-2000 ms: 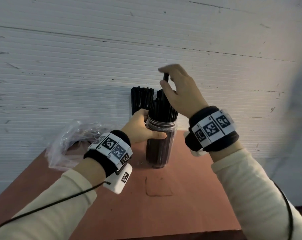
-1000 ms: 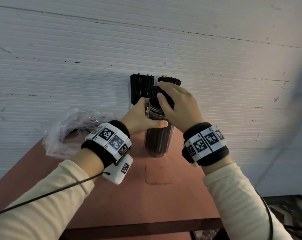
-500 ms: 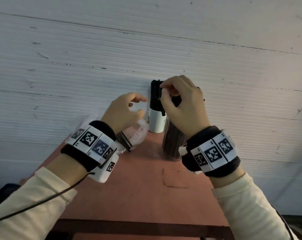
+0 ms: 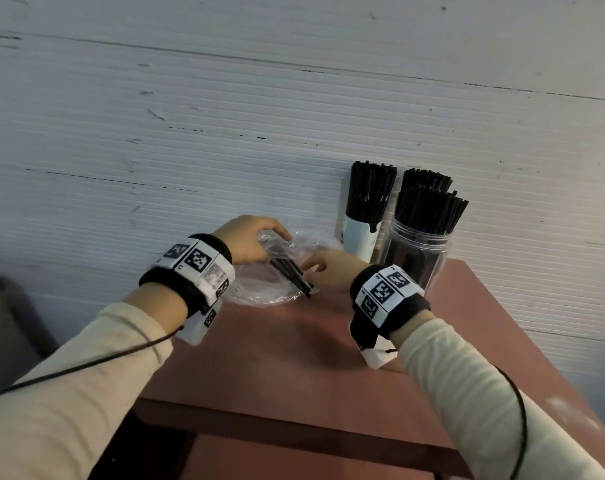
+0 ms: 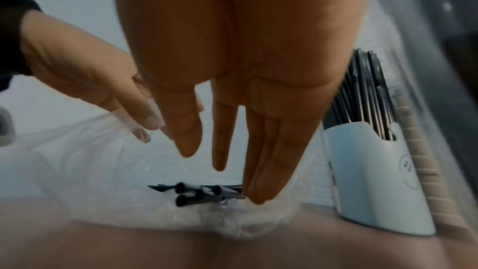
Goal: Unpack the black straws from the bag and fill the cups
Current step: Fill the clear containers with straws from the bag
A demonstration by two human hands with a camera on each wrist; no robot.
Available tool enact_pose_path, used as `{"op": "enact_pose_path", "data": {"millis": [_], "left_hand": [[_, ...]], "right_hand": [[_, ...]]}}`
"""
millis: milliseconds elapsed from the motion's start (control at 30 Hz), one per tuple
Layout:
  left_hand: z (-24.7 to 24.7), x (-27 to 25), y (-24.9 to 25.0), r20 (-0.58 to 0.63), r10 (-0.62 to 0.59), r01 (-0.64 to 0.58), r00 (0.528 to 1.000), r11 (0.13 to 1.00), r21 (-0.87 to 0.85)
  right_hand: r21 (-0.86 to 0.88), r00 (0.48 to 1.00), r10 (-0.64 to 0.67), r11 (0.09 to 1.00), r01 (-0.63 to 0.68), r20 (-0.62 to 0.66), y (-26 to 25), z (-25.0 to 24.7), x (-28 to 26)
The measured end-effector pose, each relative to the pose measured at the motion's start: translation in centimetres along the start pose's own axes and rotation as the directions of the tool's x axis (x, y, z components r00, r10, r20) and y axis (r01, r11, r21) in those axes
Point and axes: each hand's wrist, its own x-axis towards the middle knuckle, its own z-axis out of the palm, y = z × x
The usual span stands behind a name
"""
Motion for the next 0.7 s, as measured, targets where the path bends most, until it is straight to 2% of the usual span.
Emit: {"op": "enact_pose_path", "data": {"millis": [100,233,333,400,433,500,533,567,633,700], "left_hand": [[0.3,0.0,-0.4,-0.043,-0.029,0.03,0.999,0.999,0.024],[0.0,0.0,-1.3,-0.166,-0.066,0.053,0.984,0.996,-0.078],[-0.5,-0.4,-1.3,-0.226,-0.102,0.041,0.969,0.965,-0.26],[-0.9,-0.6,-1.1,-0.258,-0.144,0.02,0.955,0.902,-0.431],[-1.0,-0.6,-0.8,-0.264,-0.173,0.005,0.949,0.845,-0.535],[-1.4,-0.9,-0.4,-0.263,-0.216,-0.034,0.94,0.708,-0.706],[-1.4,-1.0,-0.3,-0.269,-0.222,-0.054,0.937,0.67,-0.74],[-1.4,-1.1,-0.1,-0.285,-0.22,-0.064,0.933,0.677,-0.734],[-1.2,-1.2,-0.2,-0.33,-0.211,-0.059,0.92,0.757,-0.65],[-0.7,-1.2,-0.4,-0.368,-0.198,-0.065,0.908,0.803,-0.592]], "right_hand": [[-0.071,0.997,0.016,0.997,-0.011,0.07,-0.3,0.5,0.8],[-0.006,1.0,-0.005,1.0,0.005,-0.029,-0.3,-0.1,0.5],[0.048,0.997,0.022,0.999,-0.019,-0.069,0.4,-0.1,0.4],[0.188,0.988,0.087,0.98,-0.061,-0.132,0.8,-0.2,0.2],[0.241,0.981,0.096,0.969,-0.054,-0.167,0.9,-0.3,0.0],[0.355,0.969,0.085,0.935,0.002,-0.231,0.7,-0.9,-0.5],[0.41,0.96,0.066,0.911,0.053,-0.27,0.6,-1.4,-0.8],[0.487,0.955,0.076,0.87,0.077,-0.286,0.3,-1.9,-1.2],[0.601,0.944,0.082,0.788,0.134,-0.318,-0.2,-2.8,-1.7],[0.604,0.929,0.044,0.771,0.203,-0.368,-0.8,-3.8,-2.4]]}}
